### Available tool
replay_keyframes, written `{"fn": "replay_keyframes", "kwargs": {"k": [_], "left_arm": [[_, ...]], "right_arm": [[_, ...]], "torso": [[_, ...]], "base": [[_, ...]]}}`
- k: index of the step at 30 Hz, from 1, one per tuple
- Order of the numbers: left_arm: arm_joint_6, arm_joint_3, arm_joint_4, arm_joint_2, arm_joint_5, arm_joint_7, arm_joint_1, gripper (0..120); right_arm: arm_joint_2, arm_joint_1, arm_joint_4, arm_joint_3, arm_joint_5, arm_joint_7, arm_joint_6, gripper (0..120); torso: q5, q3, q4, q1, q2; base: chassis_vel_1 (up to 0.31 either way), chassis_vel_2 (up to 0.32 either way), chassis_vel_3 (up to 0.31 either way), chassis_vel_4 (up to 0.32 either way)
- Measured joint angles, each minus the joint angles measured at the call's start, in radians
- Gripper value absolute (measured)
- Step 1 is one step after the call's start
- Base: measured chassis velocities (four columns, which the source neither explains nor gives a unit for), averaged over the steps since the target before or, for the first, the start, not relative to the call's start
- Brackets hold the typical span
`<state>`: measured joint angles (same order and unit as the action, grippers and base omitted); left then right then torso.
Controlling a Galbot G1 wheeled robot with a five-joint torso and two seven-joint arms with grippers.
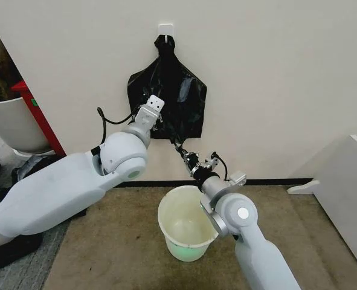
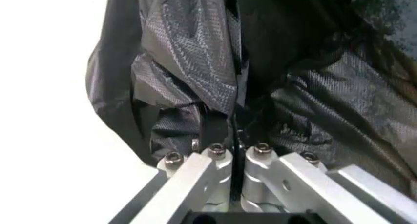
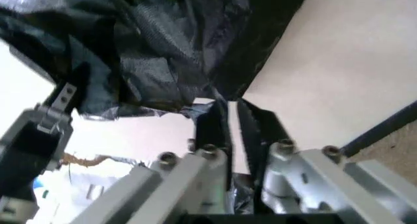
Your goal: Place the garbage bag over the trash bin.
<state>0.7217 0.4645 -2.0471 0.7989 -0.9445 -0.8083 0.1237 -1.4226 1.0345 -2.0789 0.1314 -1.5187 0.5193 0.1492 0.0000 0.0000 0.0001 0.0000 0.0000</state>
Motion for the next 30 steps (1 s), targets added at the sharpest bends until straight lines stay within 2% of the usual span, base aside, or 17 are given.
{"fn": "replay_keyframes", "kwargs": {"k": [2,6,9,10,11,12,15,17,19,22,23,26,30], "left_arm": [[-0.007,-0.003,0.000,0.000,-0.003,-0.002,0.000,0],[-0.046,-0.022,0.001,0.000,-0.031,-0.002,-0.009,0],[-0.069,-0.029,0.007,0.004,-0.033,0.006,-0.010,0],[-0.088,-0.035,0.012,0.008,-0.032,0.014,-0.014,0],[-0.088,-0.035,0.012,0.008,-0.032,0.014,-0.014,0],[-0.094,-0.040,0.013,0.012,-0.036,0.019,-0.020,0],[-0.098,-0.044,0.013,0.015,-0.047,0.024,-0.035,0],[-0.099,-0.046,0.012,0.017,-0.057,0.025,-0.038,0],[-0.100,-0.047,0.011,0.018,-0.061,0.025,-0.040,0],[-0.103,-0.049,0.010,0.015,-0.071,0.029,-0.045,0],[-0.103,-0.049,0.010,0.015,-0.071,0.029,-0.045,0],[-0.103,-0.049,0.004,0.007,-0.076,0.032,-0.048,0],[-0.103,-0.050,-0.001,-0.002,-0.077,0.036,-0.048,0]], "right_arm": [[0.003,0.004,-0.004,0.000,0.012,-0.011,0.007,9],[0.026,0.044,-0.043,0.007,0.118,-0.066,0.074,27],[0.038,0.063,-0.056,0.003,0.196,-0.094,0.087,34],[0.064,0.092,-0.078,-0.004,0.320,-0.143,0.093,41],[0.064,0.092,-0.078,-0.004,0.320,-0.143,0.093,41],[0.089,0.106,-0.103,-0.004,0.392,-0.165,0.096,47],[0.143,0.107,-0.176,0.028,0.459,-0.173,0.109,59],[0.180,0.080,-0.211,0.053,0.476,-0.171,0.118,68],[0.200,0.058,-0.226,0.066,0.478,-0.168,0.123,69],[0.255,-0.024,-0.242,0.092,0.472,-0.148,0.134,86],[0.255,-0.024,-0.242,0.092,0.472,-0.148,0.134,86],[0.277,-0.138,-0.195,0.076,0.490,-0.114,0.139,98],[0.274,-0.248,-0.113,0.021,0.566,-0.098,0.154,100]], "torso": [[0.0000,0.000,0.0000,0.000,0.000],[0.0001,0.000,-0.0001,0.000,0.000],[0.0001,0.000,0.0000,0.000,0.000],[0.0000,0.000,-0.0002,0.000,0.000],[0.0000,0.000,-0.0002,0.000,0.000],[0.0001,0.000,-0.0003,0.000,0.000],[0.0002,0.000,-0.0004,0.000,0.000],[0.0002,0.000,-0.0003,0.000,0.000],[0.0003,0.000,-0.0003,0.000,0.000],[0.0001,0.000,-0.0002,0.000,0.000],[0.0001,0.000,-0.0002,0.000,0.000],[0.0002,0.000,-0.0002,0.000,0.000],[0.0001,0.000,0.0001,0.000,0.000]], "base": [[0.000,0.000,0.000,0.000],[0.000,0.000,0.000,0.000],[0.000,0.000,0.000,0.000],[0.000,0.000,0.000,0.000],[0.000,0.000,0.000,0.000],[0.000,0.000,0.000,0.000],[0.000,0.000,0.000,0.000],[0.000,0.000,0.000,0.000],[0.000,0.000,0.000,0.000],[0.000,0.000,0.000,0.000],[0.000,0.000,0.000,0.000],[0.000,0.000,0.000,0.000],[0.000,0.000,0.000,0.000]]}}
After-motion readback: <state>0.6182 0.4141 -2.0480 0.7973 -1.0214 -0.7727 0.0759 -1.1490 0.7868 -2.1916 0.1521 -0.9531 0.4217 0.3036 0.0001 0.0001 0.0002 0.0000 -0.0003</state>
